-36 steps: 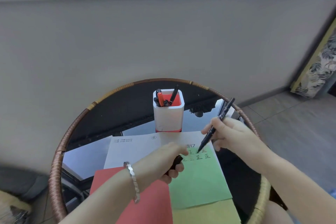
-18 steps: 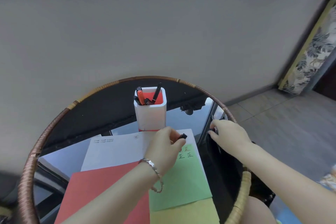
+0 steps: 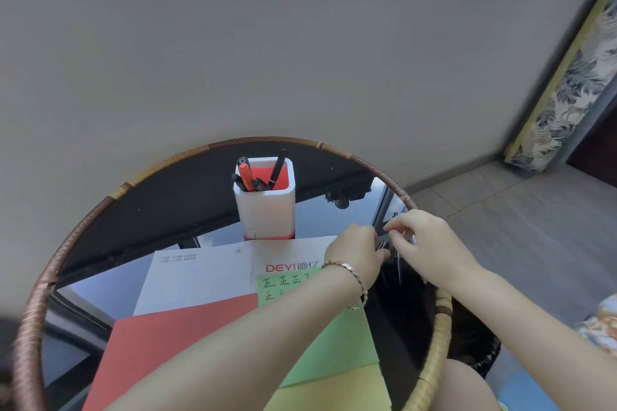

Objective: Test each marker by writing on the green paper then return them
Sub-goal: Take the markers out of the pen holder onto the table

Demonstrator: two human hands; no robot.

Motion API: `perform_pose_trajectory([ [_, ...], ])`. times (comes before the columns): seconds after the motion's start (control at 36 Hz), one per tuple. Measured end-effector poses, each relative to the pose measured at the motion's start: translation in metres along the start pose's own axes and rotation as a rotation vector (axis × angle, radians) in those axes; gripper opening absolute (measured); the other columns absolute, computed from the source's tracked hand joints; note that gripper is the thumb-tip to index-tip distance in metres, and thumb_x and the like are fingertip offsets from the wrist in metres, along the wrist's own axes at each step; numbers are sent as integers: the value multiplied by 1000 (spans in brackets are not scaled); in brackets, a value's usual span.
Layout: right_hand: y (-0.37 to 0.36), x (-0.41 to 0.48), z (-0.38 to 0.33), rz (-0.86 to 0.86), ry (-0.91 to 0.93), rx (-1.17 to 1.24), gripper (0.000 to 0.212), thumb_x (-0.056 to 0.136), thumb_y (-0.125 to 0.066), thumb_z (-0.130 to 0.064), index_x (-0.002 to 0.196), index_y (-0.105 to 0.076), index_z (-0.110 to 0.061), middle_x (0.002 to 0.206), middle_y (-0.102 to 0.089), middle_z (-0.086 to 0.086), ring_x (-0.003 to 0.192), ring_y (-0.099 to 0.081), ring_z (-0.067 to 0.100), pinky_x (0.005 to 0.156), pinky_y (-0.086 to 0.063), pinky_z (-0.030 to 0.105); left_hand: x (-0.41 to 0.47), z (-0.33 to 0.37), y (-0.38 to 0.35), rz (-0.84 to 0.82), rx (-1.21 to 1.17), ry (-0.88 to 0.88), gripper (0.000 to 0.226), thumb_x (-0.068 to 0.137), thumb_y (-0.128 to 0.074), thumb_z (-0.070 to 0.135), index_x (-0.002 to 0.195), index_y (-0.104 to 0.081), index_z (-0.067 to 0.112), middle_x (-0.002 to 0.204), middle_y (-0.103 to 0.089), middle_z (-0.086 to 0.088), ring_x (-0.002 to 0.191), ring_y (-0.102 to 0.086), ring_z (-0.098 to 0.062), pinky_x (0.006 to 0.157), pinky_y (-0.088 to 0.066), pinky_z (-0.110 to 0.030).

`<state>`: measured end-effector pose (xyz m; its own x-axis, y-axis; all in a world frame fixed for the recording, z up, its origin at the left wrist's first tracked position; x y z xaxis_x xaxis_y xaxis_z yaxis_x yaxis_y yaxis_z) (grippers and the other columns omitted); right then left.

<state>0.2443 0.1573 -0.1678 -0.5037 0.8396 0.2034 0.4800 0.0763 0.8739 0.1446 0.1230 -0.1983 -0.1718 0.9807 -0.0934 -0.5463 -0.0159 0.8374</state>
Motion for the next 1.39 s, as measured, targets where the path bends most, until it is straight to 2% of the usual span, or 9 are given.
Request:
perform_pose_trajectory([
  [0.25,-6,31,-78,-27,102,233,19,90,-53,-22,108,-61,-19,76,-57,-9,72,-53,7,64,-39,13,-62,-67,90,247,-119,-39,21,91,-50,26,110,-59,21,93,-56,11,82,-54,-4,74,-47,-21],
  [0.36,-10,58,-119,18,140,308,24,90,-54,-24,112,-58,-18,70,-55,-9,66,-52,8,61,-43,21,-83,-102,127,359,-136,34,17,89,-52,20,102,-63,21,88,-60,11,81,-55,-2,67,-41,-10],
  [0.5,-19,94,-138,-2,-38,266,48,91,-50,-35,131,-42,-11,79,-58,0,71,-57,20,68,-52,37,-102,-123,151,446,-170,82,16,89,-52,18,96,-63,25,85,-61,17,84,-56,2,73,-47,-21],
  [0.67,-33,113,-137,-55,-169,225,27,86,-54,-27,104,-64,-10,60,-48,-3,50,-49,20,53,-45,32,-110,-128,152,477,-216,79,17,89,-51,17,99,-64,24,85,-61,16,83,-56,4,68,-44,-13],
  [0.81,-24,105,-139,-16,-129,482,15,83,-59,-21,90,-70,-12,59,-53,-8,39,-49,6,36,-40,16,-113,-121,151,504,-252,34,17,89,-51,16,98,-64,23,81,-60,17,77,-54,10,60,-40,-5],
  [1.03,58,43,-164,305,207,610,6,83,-64,-16,85,-67,-21,74,-66,-9,69,-62,10,65,-51,21,-111,-76,169,668,-287,-187,29,81,-64,21,106,-56,31,81,-54,10,81,-54,-1,68,-45,-10],
  [1.14,66,9,-172,254,383,585,10,79,-65,-21,88,-67,-24,73,-63,-3,65,-58,14,62,-51,26,-98,-53,171,665,-384,-249,38,78,-67,30,114,-56,30,78,-50,8,72,-54,-7,64,-50,-23],
  [1.25,59,-10,-172,254,523,423,17,80,-60,-25,94,-68,-23,69,-59,-1,67,-53,12,60,-43,18,-94,-30,163,652,-282,-349,21,80,-57,31,95,-67,20,71,-58,4,66,-55,-10,59,-51,-33],
  [1.39,40,-11,-146,101,259,639,25,83,-64,-24,102,-54,-37,78,-62,-4,69,-57,2,67,-46,13,-105,-33,154,749,-421,-351,11,77,-61,20,87,-66,18,73,-62,16,72,-62,-4,64,-53,-17],
])
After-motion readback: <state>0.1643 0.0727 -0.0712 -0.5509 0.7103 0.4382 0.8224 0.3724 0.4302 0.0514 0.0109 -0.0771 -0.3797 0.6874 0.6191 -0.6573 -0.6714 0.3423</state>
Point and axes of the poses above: each hand's wrist, its own x-axis towards the middle knuckle, its own y-axis out of the back of the hand, z = x × y, the point moved 6 cm from there along x, towards the middle knuckle
